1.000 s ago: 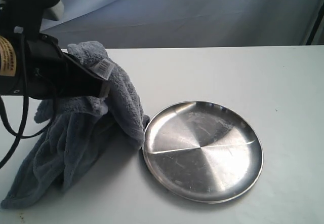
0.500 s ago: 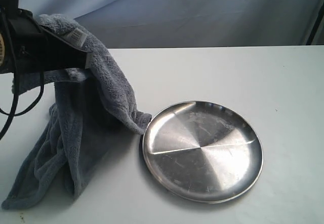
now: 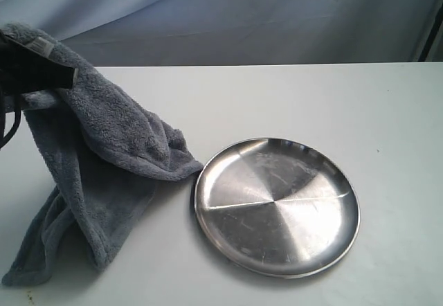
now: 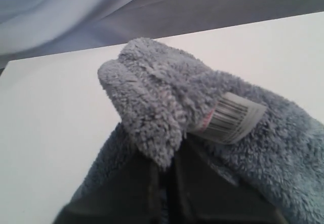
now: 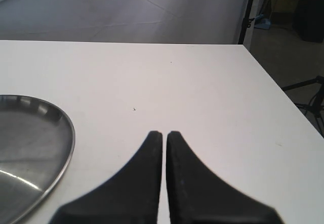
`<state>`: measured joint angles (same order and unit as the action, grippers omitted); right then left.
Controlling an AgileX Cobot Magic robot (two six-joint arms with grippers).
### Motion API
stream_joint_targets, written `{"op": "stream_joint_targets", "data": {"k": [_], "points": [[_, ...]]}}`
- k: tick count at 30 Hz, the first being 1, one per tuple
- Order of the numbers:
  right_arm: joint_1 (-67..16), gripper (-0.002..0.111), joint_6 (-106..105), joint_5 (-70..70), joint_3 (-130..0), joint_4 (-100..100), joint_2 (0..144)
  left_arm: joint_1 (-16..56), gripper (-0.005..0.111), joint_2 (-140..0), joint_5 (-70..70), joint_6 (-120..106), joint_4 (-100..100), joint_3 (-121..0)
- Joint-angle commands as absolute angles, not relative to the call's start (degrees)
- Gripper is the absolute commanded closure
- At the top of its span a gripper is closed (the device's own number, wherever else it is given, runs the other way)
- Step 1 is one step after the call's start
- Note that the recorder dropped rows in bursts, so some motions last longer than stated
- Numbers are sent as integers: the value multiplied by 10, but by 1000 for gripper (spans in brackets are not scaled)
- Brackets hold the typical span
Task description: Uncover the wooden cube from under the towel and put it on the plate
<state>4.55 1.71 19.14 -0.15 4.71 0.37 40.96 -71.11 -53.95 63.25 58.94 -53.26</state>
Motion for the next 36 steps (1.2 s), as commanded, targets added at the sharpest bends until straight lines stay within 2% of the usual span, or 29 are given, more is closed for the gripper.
{"op": "stream_joint_targets", "data": {"k": [1,9,14,18,24,27,29,36], "points": [[45,105,18,191,0,47,0,412,107,-706,-597,647,612,-536],[45,105,18,191,0,47,0,363,107,-707,-613,644,553,-517],[45,105,18,191,0,47,0,330,102,-707,-595,644,540,-500],[45,105,18,191,0,47,0,315,86,-707,-594,640,519,-500],[45,105,18,191,0,47,0,304,50,-707,-554,581,440,-500],[45,105,18,191,0,47,0,304,36,-707,-553,580,439,-500],[45,105,18,191,0,47,0,304,33,-707,-553,558,441,-503],[45,105,18,191,0,47,0,309,35,-703,-496,331,328,-535]]}}
